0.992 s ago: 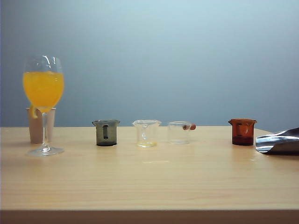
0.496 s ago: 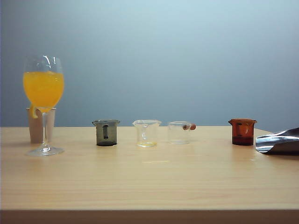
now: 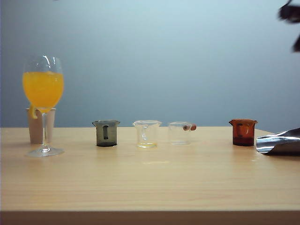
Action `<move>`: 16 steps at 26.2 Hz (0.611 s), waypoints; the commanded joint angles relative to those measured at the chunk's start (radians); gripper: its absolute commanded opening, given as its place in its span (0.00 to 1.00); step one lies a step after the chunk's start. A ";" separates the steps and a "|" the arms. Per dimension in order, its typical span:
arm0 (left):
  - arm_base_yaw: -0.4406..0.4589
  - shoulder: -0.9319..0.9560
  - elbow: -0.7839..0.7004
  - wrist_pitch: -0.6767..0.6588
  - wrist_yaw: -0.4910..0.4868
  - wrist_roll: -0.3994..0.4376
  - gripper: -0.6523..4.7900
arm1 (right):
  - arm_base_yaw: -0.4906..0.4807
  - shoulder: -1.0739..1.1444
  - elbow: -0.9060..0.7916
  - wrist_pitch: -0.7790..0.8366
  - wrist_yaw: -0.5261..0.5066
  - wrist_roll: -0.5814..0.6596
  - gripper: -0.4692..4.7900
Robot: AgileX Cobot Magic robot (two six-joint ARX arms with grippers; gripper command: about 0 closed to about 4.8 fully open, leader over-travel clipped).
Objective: Pick up the fourth measuring cup from the left, pour the grenadine inside into the goblet, and finally put the measuring cup back in its original place.
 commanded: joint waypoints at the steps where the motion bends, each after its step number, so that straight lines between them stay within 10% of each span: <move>1: -0.016 0.033 0.012 -0.008 0.022 -0.005 0.11 | 0.038 0.118 0.004 0.148 0.027 0.006 0.07; 16: -0.051 0.229 0.050 0.021 0.064 -0.040 0.11 | 0.034 0.742 0.114 0.567 0.103 0.008 0.14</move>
